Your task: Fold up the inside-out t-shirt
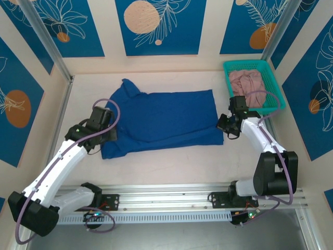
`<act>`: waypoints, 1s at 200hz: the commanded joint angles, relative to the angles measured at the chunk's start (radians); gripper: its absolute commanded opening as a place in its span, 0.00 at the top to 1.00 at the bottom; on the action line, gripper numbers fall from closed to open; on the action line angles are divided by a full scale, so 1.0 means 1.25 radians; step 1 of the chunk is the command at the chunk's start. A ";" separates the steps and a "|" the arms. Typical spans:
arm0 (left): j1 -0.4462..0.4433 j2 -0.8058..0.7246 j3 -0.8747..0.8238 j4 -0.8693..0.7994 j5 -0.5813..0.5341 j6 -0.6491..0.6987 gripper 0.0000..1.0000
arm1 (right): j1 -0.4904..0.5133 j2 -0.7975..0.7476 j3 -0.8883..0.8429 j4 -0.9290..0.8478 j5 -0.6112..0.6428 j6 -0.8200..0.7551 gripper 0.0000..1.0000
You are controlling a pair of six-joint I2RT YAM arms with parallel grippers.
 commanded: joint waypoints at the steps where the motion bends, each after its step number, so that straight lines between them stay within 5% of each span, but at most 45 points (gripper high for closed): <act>1: 0.030 0.026 -0.007 0.046 0.038 0.038 1.00 | 0.005 0.036 0.030 0.021 0.013 -0.014 1.00; 200: 0.122 0.219 0.110 0.130 0.100 0.086 1.00 | 0.012 0.159 0.101 0.026 0.047 -0.030 1.00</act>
